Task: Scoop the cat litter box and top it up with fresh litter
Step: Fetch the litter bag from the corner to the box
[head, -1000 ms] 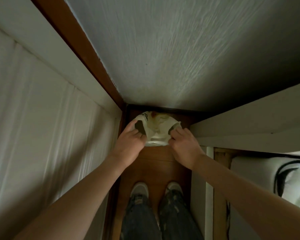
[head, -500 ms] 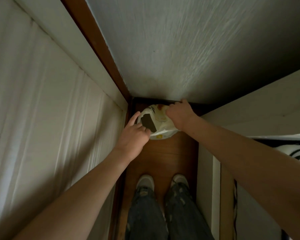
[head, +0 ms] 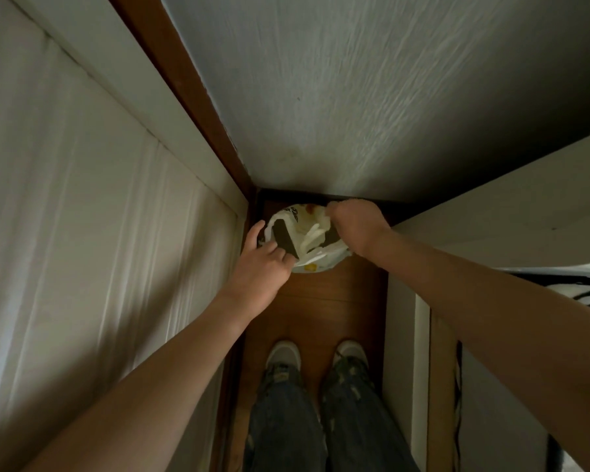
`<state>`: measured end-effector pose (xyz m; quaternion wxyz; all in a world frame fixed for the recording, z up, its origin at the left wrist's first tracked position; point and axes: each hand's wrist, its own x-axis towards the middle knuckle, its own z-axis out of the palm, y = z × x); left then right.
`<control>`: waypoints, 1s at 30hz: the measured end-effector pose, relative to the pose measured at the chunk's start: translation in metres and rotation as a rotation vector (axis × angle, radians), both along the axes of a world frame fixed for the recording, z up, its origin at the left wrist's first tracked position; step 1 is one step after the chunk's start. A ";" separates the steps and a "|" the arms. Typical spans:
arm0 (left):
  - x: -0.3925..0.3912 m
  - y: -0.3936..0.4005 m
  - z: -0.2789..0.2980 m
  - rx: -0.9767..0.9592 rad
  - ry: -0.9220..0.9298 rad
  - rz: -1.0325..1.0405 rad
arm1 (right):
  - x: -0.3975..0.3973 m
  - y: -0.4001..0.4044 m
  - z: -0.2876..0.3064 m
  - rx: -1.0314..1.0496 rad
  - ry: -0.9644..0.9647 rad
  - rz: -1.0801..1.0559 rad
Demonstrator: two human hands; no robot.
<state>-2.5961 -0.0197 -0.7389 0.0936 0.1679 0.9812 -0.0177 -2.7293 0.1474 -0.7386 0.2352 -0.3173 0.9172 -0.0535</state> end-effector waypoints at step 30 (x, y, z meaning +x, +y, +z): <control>-0.022 -0.005 -0.021 0.035 -0.211 0.106 | 0.044 0.036 -0.020 0.027 -0.263 -0.056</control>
